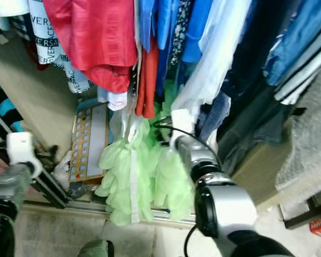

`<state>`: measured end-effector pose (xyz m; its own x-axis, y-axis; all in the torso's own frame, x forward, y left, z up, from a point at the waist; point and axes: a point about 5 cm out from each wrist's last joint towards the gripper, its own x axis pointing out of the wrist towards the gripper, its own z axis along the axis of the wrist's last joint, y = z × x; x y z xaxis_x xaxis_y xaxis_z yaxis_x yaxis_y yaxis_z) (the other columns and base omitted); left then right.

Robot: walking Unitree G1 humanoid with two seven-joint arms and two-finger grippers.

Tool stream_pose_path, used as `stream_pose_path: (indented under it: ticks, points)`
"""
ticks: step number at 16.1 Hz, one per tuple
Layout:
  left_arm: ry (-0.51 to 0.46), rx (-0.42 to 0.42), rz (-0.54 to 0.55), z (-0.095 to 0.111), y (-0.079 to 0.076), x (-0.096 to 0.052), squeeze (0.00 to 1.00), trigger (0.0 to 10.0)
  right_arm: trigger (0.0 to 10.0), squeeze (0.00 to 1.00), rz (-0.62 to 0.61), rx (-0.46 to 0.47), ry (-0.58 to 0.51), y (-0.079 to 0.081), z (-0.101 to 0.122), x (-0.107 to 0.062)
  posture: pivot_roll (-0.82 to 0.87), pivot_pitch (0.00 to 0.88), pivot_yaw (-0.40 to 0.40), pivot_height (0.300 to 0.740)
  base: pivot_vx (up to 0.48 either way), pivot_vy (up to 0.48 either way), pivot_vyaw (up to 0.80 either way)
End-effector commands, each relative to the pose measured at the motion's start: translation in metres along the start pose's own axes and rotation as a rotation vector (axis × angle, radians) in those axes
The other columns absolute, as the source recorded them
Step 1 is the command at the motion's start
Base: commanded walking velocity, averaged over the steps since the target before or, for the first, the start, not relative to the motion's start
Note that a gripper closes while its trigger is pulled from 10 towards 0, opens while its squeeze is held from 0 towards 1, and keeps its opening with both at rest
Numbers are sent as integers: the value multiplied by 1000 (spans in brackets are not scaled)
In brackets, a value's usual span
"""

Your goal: Clean up the room

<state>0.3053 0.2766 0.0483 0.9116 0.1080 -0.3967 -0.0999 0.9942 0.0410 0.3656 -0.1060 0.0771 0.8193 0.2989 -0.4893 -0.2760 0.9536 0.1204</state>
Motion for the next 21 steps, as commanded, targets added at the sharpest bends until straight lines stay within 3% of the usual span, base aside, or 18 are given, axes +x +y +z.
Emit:
stream_pose_path:
  ticks: [1,3,4,6,8,11,14,16,18,20,21]
  points:
    - [-56,10,-56,7,-10,-3,0,10000,10000,0,8,0,-11,-2,6,-1,161,0,-58,740,0,0,0]
    - [-108,-59,-64,6,-18,-15,0,10000,10000,0,-28,-9,27,-10,-9,-5,157,0,-62,740,0,0,0]
    - [-144,-77,-98,1,-28,-38,0,10000,10000,0,-56,-16,60,-18,-31,-20,152,0,-53,740,0,0,0]
    - [-170,-61,-159,1,-41,-57,0,10000,10000,0,-80,-65,47,-26,-40,-41,147,0,-42,740,0,0,0]
    - [-279,-56,-193,18,-58,-82,0,10000,10000,0,-110,-218,-125,-30,-34,-74,132,0,-17,740,0,0,0]
    - [-467,-46,-158,60,-73,-105,0,10000,10000,0,-110,-399,-559,-11,13,-102,134,0,-9,740,0,0,0]
    - [-504,-143,-93,74,-75,-109,0,10000,10000,0,-99,-440,-641,2,42,-106,146,0,-5,740,0,0,0]
    - [-520,-150,-75,81,-76,-109,0,10000,10000,0,-76,-449,-671,9,49,-103,138,0,-8,740,0,0,0]
    - [-539,-104,-52,85,-81,-113,0,10000,10000,0,-52,-407,-632,10,41,-98,133,0,-17,740,0,0,0]
    - [-523,-81,-23,74,-80,-115,0,10000,10000,0,-48,-462,-618,6,32,-98,106,0,-6,740,0,0,0]
    - [-475,-45,0,57,-77,-117,0,10000,10000,0,-84,-512,-588,1,22,-97,102,0,1,740,0,0,0]
